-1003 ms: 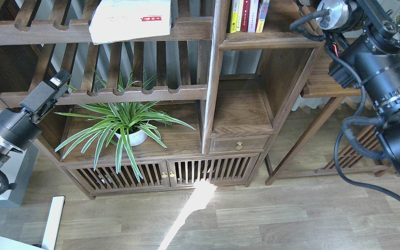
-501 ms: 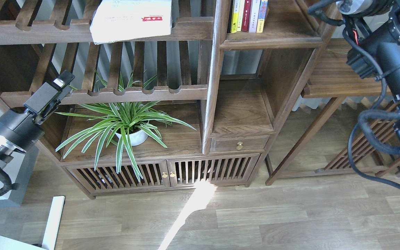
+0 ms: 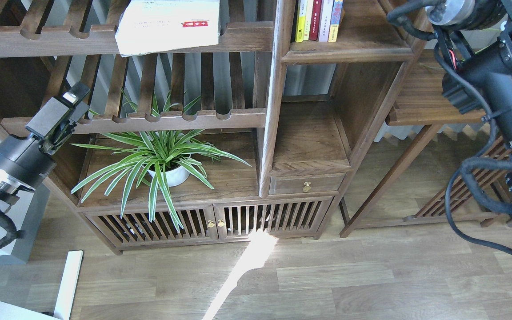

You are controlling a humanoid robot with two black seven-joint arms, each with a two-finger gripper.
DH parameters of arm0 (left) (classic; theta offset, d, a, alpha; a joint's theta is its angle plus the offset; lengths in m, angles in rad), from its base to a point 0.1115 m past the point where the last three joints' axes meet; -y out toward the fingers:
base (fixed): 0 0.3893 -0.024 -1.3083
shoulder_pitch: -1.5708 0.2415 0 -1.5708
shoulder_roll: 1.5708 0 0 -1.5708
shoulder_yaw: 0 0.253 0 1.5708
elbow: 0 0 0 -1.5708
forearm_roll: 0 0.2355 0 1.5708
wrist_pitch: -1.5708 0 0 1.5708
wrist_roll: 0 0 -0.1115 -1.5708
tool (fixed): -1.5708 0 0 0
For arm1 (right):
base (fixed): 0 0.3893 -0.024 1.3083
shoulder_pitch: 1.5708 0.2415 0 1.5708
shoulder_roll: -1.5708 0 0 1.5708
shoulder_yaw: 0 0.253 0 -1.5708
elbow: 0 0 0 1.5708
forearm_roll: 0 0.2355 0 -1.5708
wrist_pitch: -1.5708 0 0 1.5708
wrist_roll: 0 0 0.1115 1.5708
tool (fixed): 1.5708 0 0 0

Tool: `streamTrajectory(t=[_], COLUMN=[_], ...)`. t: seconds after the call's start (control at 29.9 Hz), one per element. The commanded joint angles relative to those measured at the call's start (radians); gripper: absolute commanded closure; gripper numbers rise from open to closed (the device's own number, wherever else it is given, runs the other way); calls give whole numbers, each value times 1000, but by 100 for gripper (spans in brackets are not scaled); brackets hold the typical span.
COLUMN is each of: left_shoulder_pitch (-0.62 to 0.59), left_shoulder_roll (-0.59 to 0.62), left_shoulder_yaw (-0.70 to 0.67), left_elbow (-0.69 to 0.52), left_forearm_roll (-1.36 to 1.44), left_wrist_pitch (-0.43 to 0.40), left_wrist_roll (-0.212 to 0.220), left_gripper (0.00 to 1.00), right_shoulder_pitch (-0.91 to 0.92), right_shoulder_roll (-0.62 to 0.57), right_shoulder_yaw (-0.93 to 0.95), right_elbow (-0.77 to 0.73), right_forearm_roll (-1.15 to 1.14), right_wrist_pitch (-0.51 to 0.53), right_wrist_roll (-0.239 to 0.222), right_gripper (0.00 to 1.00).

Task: Organize books on shelf

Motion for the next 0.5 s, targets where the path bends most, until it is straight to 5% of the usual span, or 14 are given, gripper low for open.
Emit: streamTrajectory(t=[0.0, 0.23, 0.47], left_shoulder_pitch=[-6, -53, -92], left_shoulder_roll=[-2, -2, -1], left_shoulder_yaw=[-4, -14, -8], left_elbow=[-2, -2, -6], left_forearm_roll=[-3, -20, -22], left_wrist_pitch=[0, 0, 0], left_wrist_roll=[0, 0, 0], left_gripper=[3, 3, 3], right_shoulder_pitch=[-44, -70, -117], right_shoulder_roll=[1, 21, 25], right_shoulder_yaw=[51, 92, 158], right_elbow=[38, 69, 149], right_forearm_roll=[-1, 0, 3], right_wrist_pitch=[0, 1, 9], right_wrist_roll=[9, 35, 66], right_gripper=[27, 2, 1])
